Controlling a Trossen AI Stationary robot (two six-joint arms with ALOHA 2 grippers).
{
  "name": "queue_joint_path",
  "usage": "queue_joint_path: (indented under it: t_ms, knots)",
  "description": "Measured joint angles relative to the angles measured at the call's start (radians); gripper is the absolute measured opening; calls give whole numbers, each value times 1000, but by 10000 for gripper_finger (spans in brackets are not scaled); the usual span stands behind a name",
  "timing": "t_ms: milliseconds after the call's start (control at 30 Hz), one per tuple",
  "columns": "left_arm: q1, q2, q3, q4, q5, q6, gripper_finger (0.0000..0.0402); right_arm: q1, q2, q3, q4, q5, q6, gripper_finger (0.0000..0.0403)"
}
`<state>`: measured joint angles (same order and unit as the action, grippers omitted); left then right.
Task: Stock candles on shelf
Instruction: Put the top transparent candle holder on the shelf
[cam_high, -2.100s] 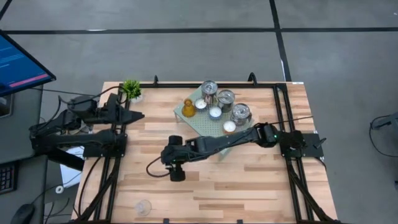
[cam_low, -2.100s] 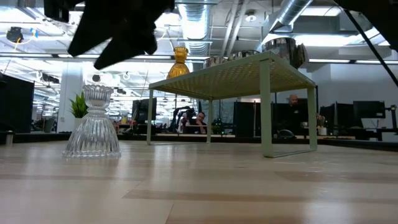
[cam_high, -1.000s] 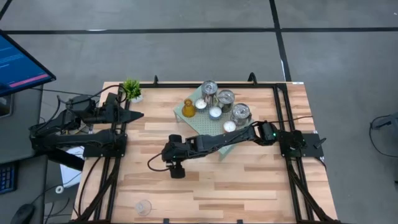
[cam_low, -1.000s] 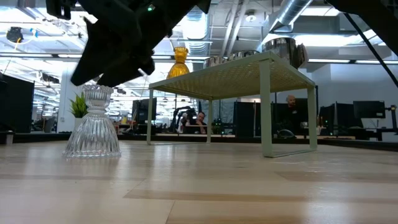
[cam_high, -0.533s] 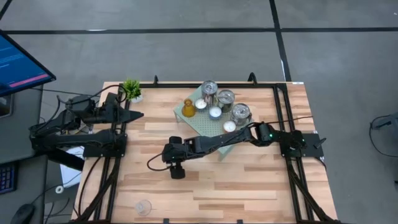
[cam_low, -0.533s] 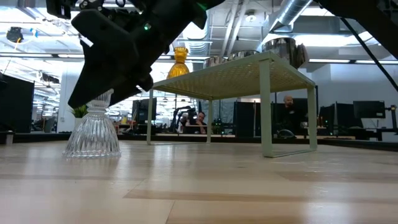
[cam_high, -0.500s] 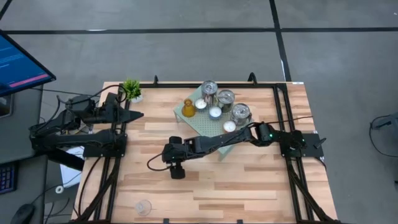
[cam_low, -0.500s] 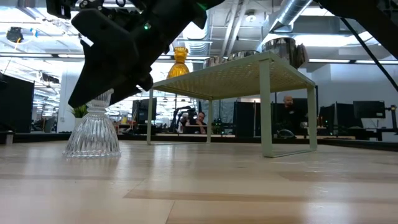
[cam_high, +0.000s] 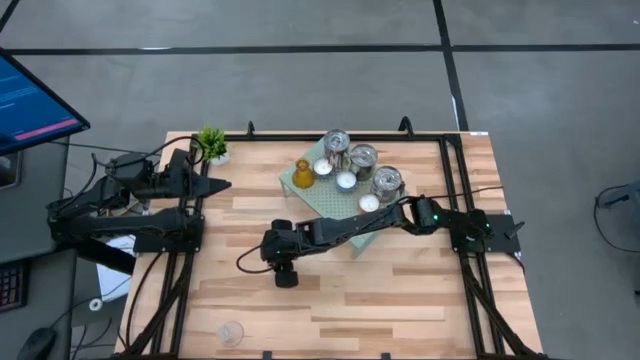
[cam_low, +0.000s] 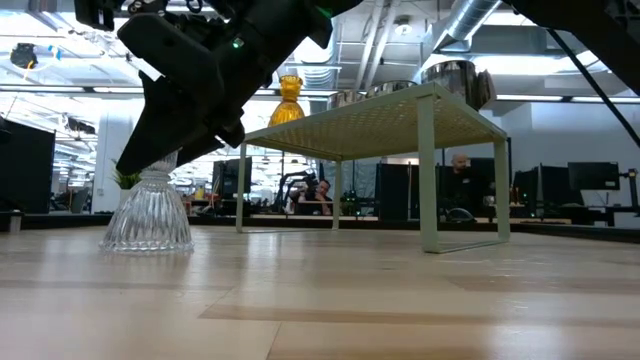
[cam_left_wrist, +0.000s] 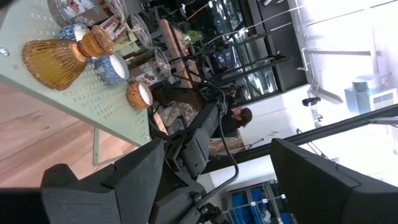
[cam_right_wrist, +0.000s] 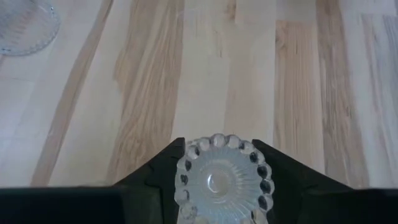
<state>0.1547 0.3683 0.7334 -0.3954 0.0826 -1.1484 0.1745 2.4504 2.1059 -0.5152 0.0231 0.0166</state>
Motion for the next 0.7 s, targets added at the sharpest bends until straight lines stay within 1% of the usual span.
queue_joint_path:
  t_ms: [333,533,700]
  knots:
    - [0,0,0,0,0,0,296,0,-23,0,-5,5,14,152]
    - [0,0,0,0,0,0,296,-6,-84,33,-48,4,19,152]
    - [0,0,0,0,0,1,296,-15,-181,53,-113,21,19,152]
